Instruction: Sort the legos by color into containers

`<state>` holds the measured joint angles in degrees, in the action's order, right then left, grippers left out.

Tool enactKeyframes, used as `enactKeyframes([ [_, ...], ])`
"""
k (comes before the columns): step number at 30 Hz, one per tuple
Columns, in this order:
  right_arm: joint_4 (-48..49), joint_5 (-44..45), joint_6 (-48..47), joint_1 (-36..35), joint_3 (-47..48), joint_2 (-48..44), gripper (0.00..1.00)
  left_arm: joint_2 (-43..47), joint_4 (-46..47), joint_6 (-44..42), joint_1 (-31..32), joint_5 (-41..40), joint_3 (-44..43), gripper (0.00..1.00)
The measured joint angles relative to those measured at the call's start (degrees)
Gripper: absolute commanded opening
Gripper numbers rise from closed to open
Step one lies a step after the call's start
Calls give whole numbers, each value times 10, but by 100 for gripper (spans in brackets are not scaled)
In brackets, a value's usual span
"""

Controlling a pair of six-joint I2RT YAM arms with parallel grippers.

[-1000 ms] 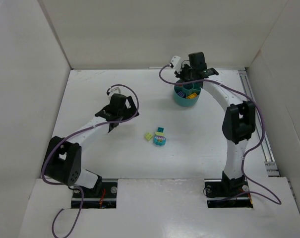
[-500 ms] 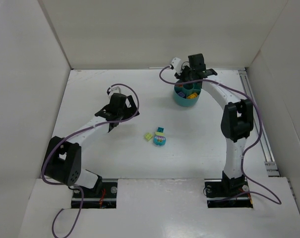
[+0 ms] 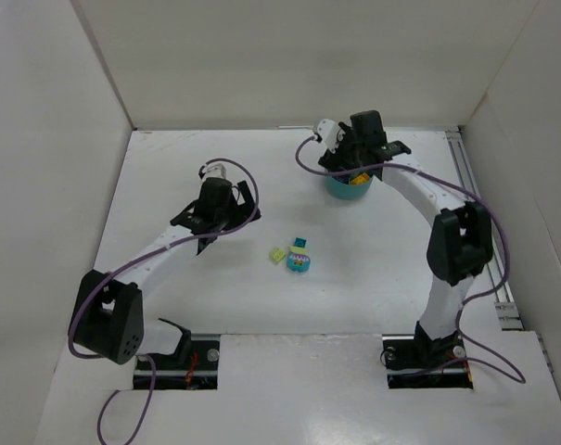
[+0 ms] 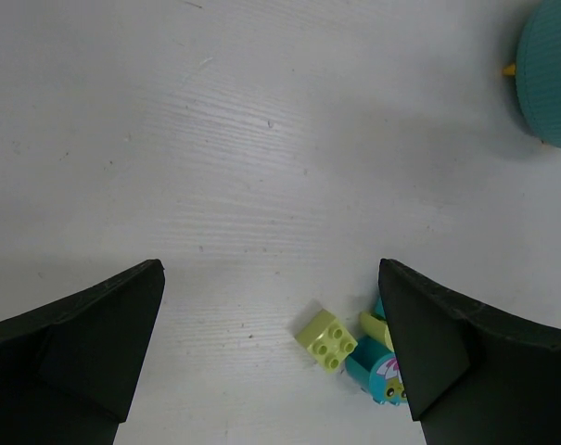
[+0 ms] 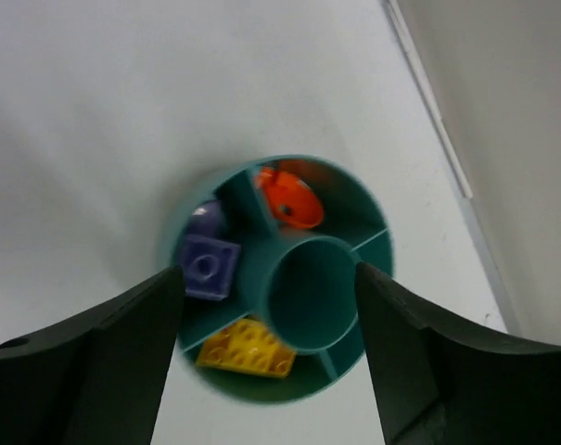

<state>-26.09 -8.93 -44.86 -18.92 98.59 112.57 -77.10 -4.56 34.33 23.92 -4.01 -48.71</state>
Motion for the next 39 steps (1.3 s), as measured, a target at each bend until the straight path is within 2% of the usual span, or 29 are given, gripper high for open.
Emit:
enactKeyframes([
  [6,51,-1,38,-71,-205,-190,90,28,4,-5,33,14,34,100],
  [7,56,-5,47,-79,-234,-220,100,30,8,-9,43,20,41,98],
  [10,73,-9,68,-81,-305,-292,100,26,14,-22,77,32,55,88],
  [12,78,-6,78,-76,-346,-331,100,13,18,-31,101,37,56,76],
  [15,75,-1,89,-68,-390,-374,100,-13,24,-39,131,37,56,65],
  [17,72,2,92,-64,-406,-393,100,-29,27,-43,147,38,58,61],
  [20,71,3,94,-55,-413,-410,100,-45,35,-50,155,42,68,61],
  [25,71,4,93,-43,-414,-421,100,-73,42,-61,159,37,75,70],
  [30,71,4,92,-35,-417,-428,100,-99,53,-76,175,21,61,70],
  [32,71,3,91,-31,-420,-429,100,-111,55,-83,186,15,51,67],
  [33,71,3,91,-29,-422,-429,100,-118,55,-85,191,9,44,61],
  [39,69,-4,91,-19,-432,-432,100,-158,47,-93,207,-27,7,39],
])
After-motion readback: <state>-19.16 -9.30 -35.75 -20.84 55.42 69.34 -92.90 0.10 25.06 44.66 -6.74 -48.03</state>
